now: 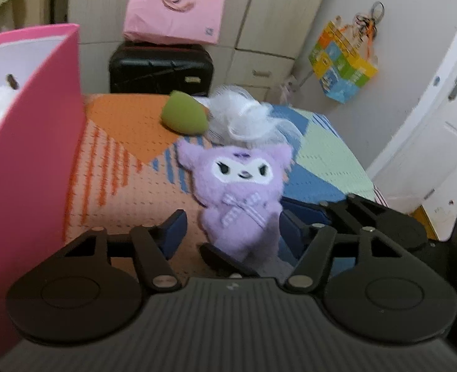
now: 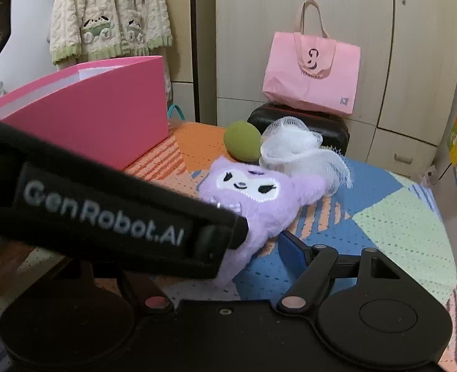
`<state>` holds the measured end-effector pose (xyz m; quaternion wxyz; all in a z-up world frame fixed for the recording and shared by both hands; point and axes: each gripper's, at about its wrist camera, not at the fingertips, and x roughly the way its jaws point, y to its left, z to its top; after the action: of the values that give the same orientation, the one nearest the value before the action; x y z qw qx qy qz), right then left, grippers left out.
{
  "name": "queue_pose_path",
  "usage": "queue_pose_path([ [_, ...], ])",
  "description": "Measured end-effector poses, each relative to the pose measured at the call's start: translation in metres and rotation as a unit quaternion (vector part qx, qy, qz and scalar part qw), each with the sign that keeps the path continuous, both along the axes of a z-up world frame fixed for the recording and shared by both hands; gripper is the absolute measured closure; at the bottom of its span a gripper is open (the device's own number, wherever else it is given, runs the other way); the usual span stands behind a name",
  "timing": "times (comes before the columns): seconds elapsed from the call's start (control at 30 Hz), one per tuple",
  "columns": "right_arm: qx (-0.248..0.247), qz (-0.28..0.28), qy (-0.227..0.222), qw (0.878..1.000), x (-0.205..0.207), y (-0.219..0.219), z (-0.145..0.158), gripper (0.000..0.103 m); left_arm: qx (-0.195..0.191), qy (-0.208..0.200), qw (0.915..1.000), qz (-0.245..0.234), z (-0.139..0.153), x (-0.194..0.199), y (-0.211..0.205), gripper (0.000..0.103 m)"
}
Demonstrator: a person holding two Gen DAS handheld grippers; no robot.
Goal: Organize soft objects
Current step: 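Close the left gripper on the purple plush toy, then lift and carry the purple plush toy with the left gripper toward the box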
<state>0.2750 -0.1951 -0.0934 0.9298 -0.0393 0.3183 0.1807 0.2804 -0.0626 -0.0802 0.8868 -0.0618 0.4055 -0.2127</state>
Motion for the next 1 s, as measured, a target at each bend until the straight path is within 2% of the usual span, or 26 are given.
queue_pose_path([
  [0.03,0.005,0.0,0.001,1.0,0.0,-0.002,-0.001,0.026,-0.002,0.004,1.0,-0.002,-0.002,0.001,-0.002,0.039],
  [0.13,0.021,0.0,0.0,1.0,-0.002,-0.006,0.0,0.043,-0.008,0.007,0.9999,0.002,-0.006,0.004,-0.005,0.039],
  [0.27,0.027,-0.005,-0.001,1.0,-0.001,-0.008,-0.002,0.046,-0.034,0.013,0.9992,0.017,-0.012,0.005,-0.007,0.039],
  [0.33,0.042,-0.01,0.001,0.999,0.0,-0.012,-0.002,0.048,-0.028,0.003,0.9994,0.019,-0.012,0.001,-0.009,0.04],
  [0.4,0.057,-0.019,0.003,0.998,0.001,-0.018,-0.001,0.055,-0.033,0.003,0.9993,0.017,-0.012,-0.001,-0.009,0.045],
  [0.43,0.064,-0.019,0.005,0.998,0.001,-0.019,-0.001,0.055,-0.04,0.007,0.9991,0.015,-0.012,-0.003,-0.008,0.051],
  [1.0,0.073,0.0,-0.016,0.997,-0.044,-0.013,0.008,0.056,-0.005,-0.016,0.9999,-0.001,0.008,-0.051,-0.002,0.052],
])
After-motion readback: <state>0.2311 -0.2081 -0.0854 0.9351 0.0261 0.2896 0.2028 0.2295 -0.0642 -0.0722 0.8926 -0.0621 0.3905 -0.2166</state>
